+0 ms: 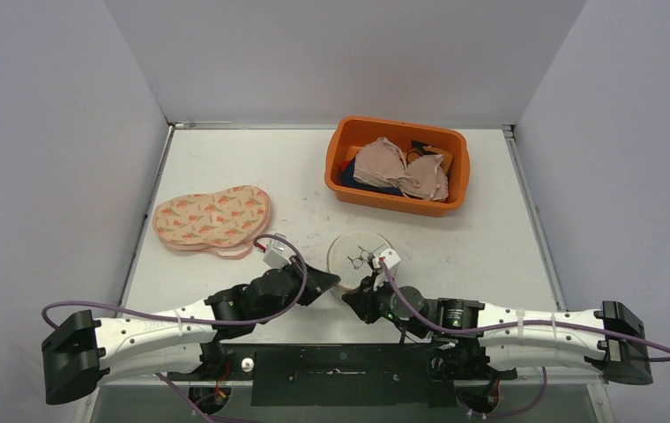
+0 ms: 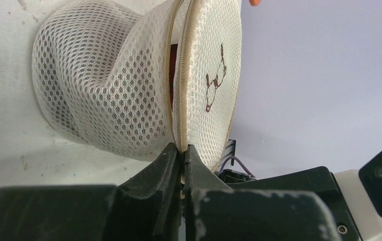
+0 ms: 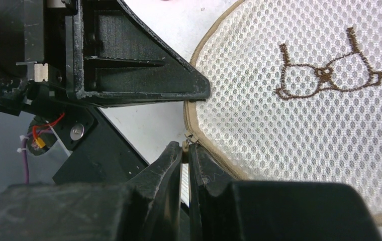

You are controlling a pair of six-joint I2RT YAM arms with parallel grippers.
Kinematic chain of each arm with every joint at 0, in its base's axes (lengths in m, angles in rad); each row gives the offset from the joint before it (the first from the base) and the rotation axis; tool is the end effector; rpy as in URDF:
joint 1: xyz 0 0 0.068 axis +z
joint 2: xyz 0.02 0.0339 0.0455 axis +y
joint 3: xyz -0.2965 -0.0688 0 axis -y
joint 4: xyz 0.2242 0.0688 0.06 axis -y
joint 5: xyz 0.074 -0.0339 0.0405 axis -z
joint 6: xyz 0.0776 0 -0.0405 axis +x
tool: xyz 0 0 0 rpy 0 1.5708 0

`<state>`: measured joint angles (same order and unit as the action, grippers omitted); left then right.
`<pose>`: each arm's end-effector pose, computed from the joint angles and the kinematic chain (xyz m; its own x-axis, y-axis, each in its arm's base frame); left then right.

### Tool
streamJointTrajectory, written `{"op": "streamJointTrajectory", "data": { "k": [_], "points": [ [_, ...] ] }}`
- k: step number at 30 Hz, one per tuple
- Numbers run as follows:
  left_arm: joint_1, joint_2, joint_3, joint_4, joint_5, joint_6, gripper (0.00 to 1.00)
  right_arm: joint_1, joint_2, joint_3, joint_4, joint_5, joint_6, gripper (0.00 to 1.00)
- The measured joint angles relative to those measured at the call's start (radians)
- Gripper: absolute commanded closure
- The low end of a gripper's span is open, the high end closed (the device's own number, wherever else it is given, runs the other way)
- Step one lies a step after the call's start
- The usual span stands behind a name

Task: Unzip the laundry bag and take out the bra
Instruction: Unzip the laundry bag at the center of the board.

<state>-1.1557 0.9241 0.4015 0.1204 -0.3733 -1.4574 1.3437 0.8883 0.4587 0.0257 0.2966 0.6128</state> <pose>0.1066 -0.1717 0.2330 -0.7300 -0.6377 -0.2460 -0.0757 0.4331 -0.8981 0.0667 0.1879 0.2465 -0.5735 -0.0388 -0.8183 -0.6618 0.6106 0.4349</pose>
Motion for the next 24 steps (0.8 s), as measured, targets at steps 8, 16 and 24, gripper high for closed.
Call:
{"op": "streamJointTrajectory", "data": {
  "k": [8,16,24],
  "points": [
    [0.027,-0.031,-0.014,-0.003,0.005,0.002,1.0,0.0,-0.051,-0.001,-0.061,0.021,0.009,0.95],
    [0.091,-0.056,-0.035,-0.006,0.049,0.025,1.0,0.001,-0.122,-0.018,-0.138,0.068,0.038,0.95],
    [0.19,-0.052,-0.034,-0.012,0.156,0.105,1.0,0.001,-0.136,-0.037,-0.152,0.082,0.055,0.95]
  ]
}}
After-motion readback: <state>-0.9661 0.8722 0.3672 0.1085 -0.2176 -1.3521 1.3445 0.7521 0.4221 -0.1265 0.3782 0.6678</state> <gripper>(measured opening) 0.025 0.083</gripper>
